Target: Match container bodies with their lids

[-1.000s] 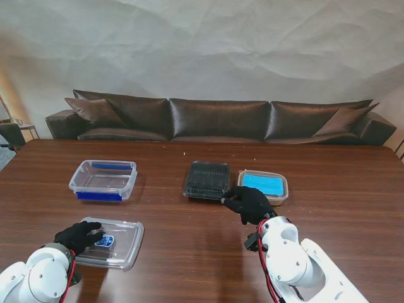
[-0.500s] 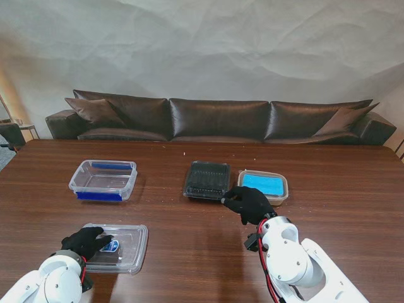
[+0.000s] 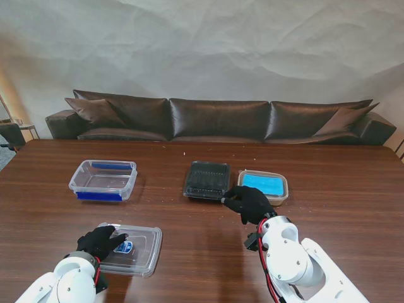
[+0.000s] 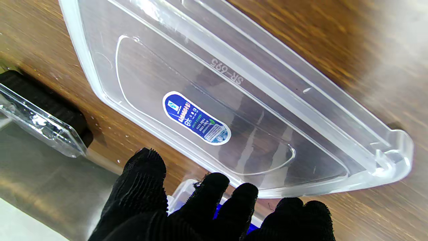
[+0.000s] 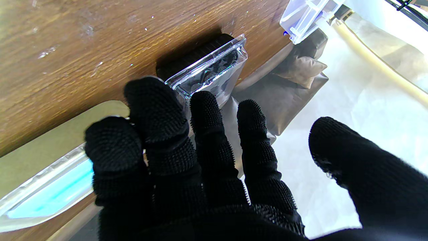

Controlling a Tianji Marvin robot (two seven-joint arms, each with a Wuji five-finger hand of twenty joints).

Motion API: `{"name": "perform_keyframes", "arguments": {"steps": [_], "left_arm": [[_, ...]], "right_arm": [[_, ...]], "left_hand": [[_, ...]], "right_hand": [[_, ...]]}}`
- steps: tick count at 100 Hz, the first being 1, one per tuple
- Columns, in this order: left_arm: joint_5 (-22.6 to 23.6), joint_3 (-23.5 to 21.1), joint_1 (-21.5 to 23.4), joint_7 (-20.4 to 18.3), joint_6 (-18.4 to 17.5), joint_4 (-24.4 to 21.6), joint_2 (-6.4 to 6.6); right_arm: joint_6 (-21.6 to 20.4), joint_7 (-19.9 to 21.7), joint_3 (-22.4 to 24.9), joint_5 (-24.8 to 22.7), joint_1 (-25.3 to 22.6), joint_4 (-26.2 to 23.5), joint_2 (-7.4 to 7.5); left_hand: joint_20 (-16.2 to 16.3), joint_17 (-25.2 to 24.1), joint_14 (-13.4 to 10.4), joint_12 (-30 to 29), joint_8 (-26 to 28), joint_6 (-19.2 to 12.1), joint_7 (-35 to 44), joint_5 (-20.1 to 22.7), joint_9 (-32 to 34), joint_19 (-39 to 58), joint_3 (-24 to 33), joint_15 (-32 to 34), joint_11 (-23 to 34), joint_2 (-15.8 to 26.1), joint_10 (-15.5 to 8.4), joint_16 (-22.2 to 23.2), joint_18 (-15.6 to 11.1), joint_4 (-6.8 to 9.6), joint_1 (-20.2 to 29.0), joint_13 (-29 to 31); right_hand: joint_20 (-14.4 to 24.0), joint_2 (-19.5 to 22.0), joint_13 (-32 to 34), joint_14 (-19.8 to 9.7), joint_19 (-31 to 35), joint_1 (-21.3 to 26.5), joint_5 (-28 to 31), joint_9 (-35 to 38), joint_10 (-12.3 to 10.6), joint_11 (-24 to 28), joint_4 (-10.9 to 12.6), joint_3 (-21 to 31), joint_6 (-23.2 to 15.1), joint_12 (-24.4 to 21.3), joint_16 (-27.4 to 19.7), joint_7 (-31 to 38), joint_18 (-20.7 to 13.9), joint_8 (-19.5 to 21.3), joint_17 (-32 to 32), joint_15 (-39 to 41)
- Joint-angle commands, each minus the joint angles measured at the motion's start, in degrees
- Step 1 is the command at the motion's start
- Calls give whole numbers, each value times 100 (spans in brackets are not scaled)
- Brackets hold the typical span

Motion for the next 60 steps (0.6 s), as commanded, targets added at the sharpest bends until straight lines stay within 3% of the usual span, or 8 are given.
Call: {"name": "perform_keyframes", "arguments": {"steps": [1, 20, 60], "left_arm": [[-25, 106, 37, -109, 99, -52, -75], [4, 283, 11, 75, 369, -155, -115], [-174, 468, -148, 84, 465, -220, -127]], "right_arm": [[-24, 64, -9, 5, -12, -2, -30], [-35, 62, -5, 15, -4, 11, -31], [-34, 60, 0, 37, 15, 22, -35]], "left_hand": [[-105, -22, -47, 54, -74, 222, -89, -102, 151, -174, -11, -28, 405, 288, 357, -73, -86, -28, 79, -135], [-305, 35, -85, -216, -296, 540, -76, -122, -15, -260, -11, -69, 303, 306, 533, -242, -39, -38, 209, -193], [-490, 17, -140, -530, -422, 669, -113, -192, -366, -339, -35, -124, 171, 298, 653, -357, -59, -54, 242, -312]], "right_hand": [[66, 22, -57, 147, -15, 84, 113, 138, 152, -47, 74, -55, 14, 28, -68, -54, 150, 56, -1075, 26], [66, 25, -59, 150, -15, 86, 125, 139, 143, -52, 73, -59, 18, 28, -68, -54, 150, 57, -1075, 27], [68, 27, -56, 158, -19, 92, 138, 149, 155, -57, 74, -57, 33, 28, -68, -61, 161, 60, -1080, 25]]}}
